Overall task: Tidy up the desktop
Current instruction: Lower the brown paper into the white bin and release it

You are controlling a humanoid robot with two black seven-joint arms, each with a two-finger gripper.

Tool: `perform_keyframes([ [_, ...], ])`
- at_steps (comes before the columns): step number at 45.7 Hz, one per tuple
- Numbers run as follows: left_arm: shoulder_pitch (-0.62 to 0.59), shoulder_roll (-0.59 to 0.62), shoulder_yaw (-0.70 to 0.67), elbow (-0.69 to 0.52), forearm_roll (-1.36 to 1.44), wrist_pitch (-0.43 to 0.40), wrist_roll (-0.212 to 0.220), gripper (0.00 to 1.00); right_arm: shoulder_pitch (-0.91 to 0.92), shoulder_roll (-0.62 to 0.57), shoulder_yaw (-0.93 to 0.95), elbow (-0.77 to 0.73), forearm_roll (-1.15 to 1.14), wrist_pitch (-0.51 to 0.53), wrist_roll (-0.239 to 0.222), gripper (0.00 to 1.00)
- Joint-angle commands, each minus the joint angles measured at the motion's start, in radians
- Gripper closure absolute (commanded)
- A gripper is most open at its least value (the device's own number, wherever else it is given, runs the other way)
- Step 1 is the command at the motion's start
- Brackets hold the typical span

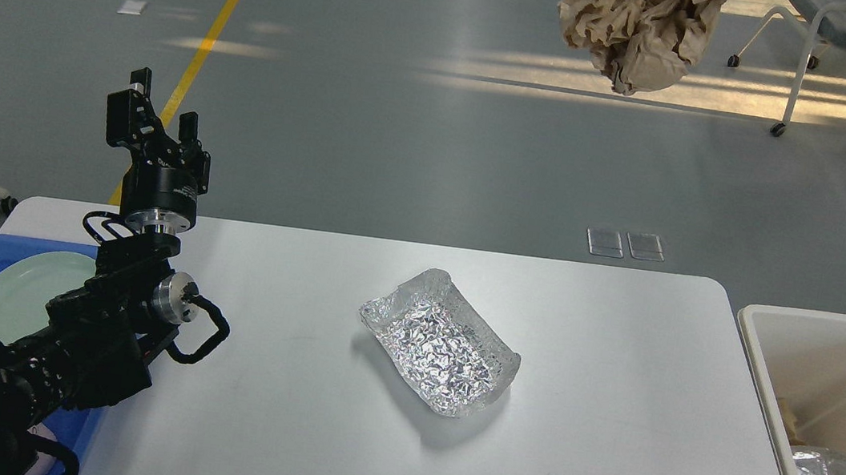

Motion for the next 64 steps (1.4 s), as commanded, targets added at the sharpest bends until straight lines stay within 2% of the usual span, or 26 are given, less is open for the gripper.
perform_keyframes([
  [1,0.000,0.000,0.000,0.000,0.000,0.000,0.000,0.04,-0.011,0.001,-0.001,0.000,-0.002,0.000,-0.008,1.00],
  [14,0.000,0.000,0.000,0.000,0.000,0.000,0.000,0.04,-0.253,0.001,-0.013,-0.049,-0.040,0.000,-0.011,1.00],
  [28,0.000,0.000,0.000,0.000,0.000,0.000,0.000,0.04,-0.688,0.024,-0.013,-0.169,-0.160,0.000,-0.010,1.00],
  [40,0.000,0.000,0.000,0.000,0.000,0.000,0.000,0.04,-0.988,0.033,-0.019,-0.319,-0.257,-0.205,-0.010,1.00],
  [48,0.000,0.000,0.000,0.000,0.000,0.000,0.000,0.04,-1.170,0.037,-0.021,-0.472,-0.318,-0.363,-0.008,1.00],
  [56,0.000,-0.001,0.000,0.000,0.000,0.000,0.000,0.04,-1.380,0.103,-0.027,-0.643,-0.324,-0.544,-0.008,1.00],
  [64,0.000,-0.001,0.000,0.000,0.000,0.000,0.000,0.04,-1.549,0.162,-0.134,-0.814,-0.318,-0.745,-0.008,1.00],
])
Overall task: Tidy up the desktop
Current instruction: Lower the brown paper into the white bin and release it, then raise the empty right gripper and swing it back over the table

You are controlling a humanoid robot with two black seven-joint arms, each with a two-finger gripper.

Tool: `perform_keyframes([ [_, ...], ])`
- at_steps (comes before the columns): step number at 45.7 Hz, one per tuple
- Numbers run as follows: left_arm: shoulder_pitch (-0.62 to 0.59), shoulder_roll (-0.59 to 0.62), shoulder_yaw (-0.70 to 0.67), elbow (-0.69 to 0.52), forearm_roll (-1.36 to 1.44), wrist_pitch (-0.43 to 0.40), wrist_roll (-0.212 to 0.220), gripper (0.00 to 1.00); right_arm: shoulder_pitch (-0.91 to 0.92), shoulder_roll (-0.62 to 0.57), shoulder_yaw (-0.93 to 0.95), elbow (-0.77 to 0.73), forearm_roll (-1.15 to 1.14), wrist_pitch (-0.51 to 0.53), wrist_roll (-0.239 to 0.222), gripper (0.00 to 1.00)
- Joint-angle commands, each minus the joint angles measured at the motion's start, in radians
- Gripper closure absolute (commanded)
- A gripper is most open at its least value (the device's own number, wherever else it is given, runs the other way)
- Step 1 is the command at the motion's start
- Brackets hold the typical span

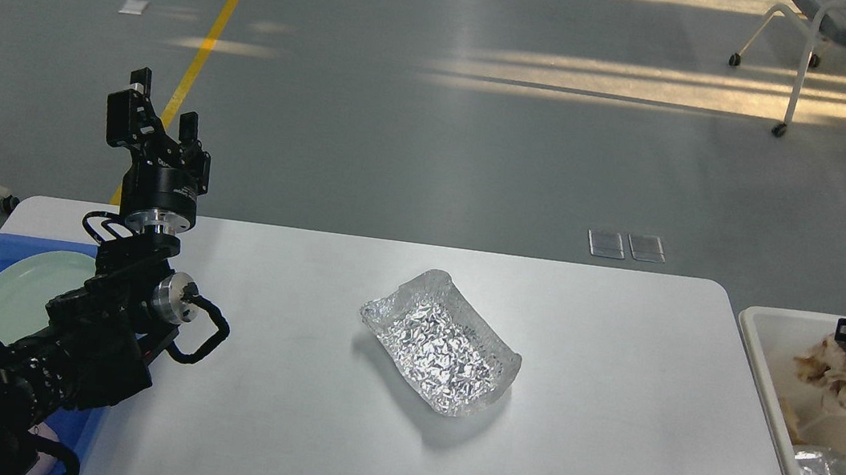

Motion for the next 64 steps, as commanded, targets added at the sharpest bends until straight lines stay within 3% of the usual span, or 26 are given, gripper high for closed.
perform_keyframes([
  [1,0.000,0.000,0.000,0.000,0.002,0.000,0.000,0.04,-0.120,0.044,-0.075,-0.109,0.013,-0.144,0.000,0.99],
  [3,0.000,0.000,0.000,0.000,0.000,0.000,0.000,0.04,-0.149,0.052,-0.082,-0.123,0.015,-0.176,0.000,0.93],
  [10,0.000,0.000,0.000,0.000,0.000,0.000,0.000,0.04,-0.204,0.053,-0.081,-0.127,0.027,-0.245,-0.002,0.47],
  [14,0.000,-0.001,0.000,0.000,0.000,0.000,0.000,0.04,-0.220,0.055,-0.082,-0.126,0.029,-0.268,-0.002,0.27],
  [15,0.000,0.000,0.000,0.000,0.000,0.000,0.000,0.04,-0.229,0.055,-0.081,-0.126,0.030,-0.273,-0.002,0.09],
  [16,0.000,0.000,0.000,0.000,0.000,0.000,0.000,0.04,-0.230,0.055,-0.081,-0.126,0.030,-0.273,-0.002,0.01],
  [33,0.000,0.000,0.000,0.000,0.002,0.000,0.000,0.04,-0.194,0.055,-0.073,-0.097,0.070,-0.265,0.000,0.00],
  [42,0.000,0.000,0.000,0.000,0.000,0.000,0.000,0.04,0.055,-0.009,-0.084,0.113,0.073,-0.215,0.001,0.00],
  [49,0.000,-0.001,0.000,0.000,0.000,0.000,0.000,0.04,0.301,-0.071,-0.086,0.317,0.076,-0.043,-0.002,0.00],
  [64,0.000,0.000,0.000,0.000,0.000,0.000,0.000,0.04,0.860,-0.149,-0.067,0.526,0.084,0.531,0.000,0.00],
])
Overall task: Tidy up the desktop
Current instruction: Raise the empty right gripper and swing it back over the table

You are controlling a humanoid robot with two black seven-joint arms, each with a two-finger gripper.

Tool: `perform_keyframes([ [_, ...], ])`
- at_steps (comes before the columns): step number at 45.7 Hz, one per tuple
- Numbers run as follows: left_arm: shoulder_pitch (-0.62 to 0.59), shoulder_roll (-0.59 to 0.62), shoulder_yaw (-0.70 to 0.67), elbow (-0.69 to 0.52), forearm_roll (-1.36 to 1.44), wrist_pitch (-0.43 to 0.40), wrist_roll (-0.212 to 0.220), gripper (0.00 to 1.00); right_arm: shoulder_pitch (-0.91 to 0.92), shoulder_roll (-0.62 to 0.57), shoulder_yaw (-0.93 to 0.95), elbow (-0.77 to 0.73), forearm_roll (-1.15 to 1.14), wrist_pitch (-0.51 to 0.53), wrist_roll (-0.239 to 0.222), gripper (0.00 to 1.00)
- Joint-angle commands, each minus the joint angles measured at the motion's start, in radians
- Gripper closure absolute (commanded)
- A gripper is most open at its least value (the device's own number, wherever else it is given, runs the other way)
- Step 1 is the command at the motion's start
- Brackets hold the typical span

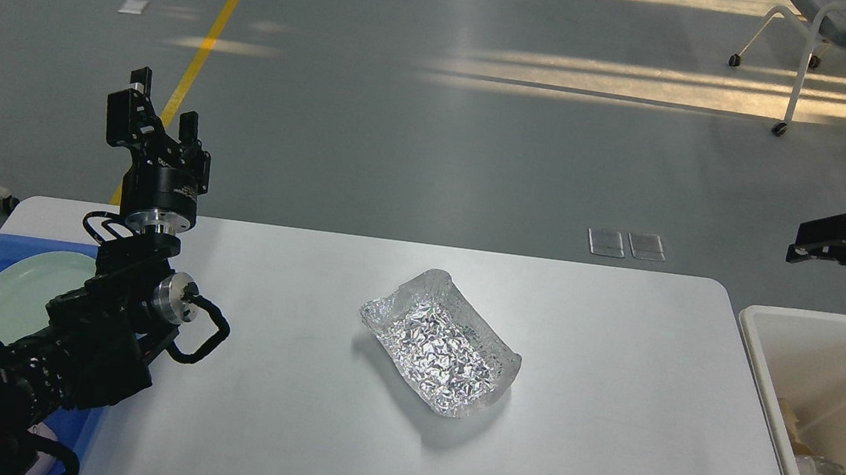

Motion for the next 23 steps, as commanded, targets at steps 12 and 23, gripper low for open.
perform_keyframes([
  [12,0.000,0.001,0.000,0.000,0.000,0.000,0.000,0.04,0.454,-0.021,0.010,0.063,0.169,0.276,0.000,0.00],
  [23,0.000,0.001,0.000,0.000,0.000,0.000,0.000,0.04,0.614,-0.021,0.055,0.064,0.350,0.276,-0.001,0.00],
])
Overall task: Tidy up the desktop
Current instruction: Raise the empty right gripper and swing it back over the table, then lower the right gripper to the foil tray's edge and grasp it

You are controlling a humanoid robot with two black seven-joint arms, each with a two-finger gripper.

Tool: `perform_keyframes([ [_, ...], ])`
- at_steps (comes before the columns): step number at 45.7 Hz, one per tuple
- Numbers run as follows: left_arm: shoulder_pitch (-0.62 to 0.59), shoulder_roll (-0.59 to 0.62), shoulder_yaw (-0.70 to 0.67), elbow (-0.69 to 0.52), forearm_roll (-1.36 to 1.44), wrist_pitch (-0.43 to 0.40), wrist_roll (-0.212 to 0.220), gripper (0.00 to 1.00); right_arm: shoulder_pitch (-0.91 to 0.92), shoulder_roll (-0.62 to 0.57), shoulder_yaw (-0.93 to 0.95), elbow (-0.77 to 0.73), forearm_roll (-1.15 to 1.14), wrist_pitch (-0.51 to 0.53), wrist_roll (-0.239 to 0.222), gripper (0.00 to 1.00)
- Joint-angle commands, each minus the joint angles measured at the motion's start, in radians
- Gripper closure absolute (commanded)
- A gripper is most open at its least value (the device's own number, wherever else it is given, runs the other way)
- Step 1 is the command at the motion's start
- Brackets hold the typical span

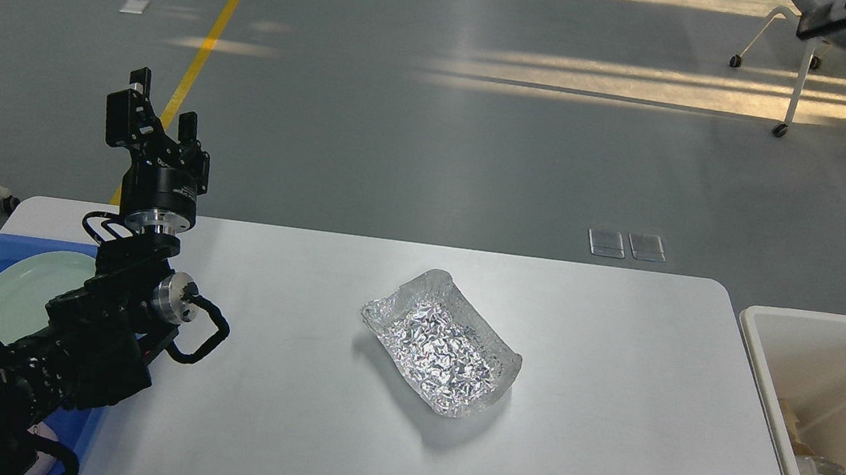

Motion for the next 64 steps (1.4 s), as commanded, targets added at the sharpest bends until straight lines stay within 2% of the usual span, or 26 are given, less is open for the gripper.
perform_keyframes([
  [1,0.000,0.000,0.000,0.000,0.000,0.000,0.000,0.04,0.072,-0.001,0.020,0.001,0.119,0.000,-0.003,0.00],
  [14,0.000,0.000,0.000,0.000,0.000,0.000,0.000,0.04,0.075,0.024,0.023,0.015,0.141,0.000,-0.006,0.01],
  [21,0.000,0.000,0.000,0.000,0.000,0.000,0.000,0.04,-0.016,0.066,0.034,0.013,0.139,0.000,-0.004,0.02],
  [29,0.000,-0.002,0.000,0.000,0.000,0.000,0.000,0.04,-0.170,0.129,0.035,0.012,0.141,0.000,-0.004,0.02],
  [47,0.000,0.000,0.000,0.000,0.002,0.000,0.000,0.04,-0.629,0.353,0.077,0.013,0.155,0.000,-0.004,0.02],
  [56,0.000,0.000,0.000,0.000,0.002,0.000,0.000,0.04,-0.793,0.468,0.104,0.012,0.176,-0.138,-0.006,0.02],
  [64,0.000,-0.002,0.000,0.000,0.002,0.000,0.000,0.04,-0.937,0.525,0.103,-0.014,0.198,-0.329,-0.006,0.02],
])
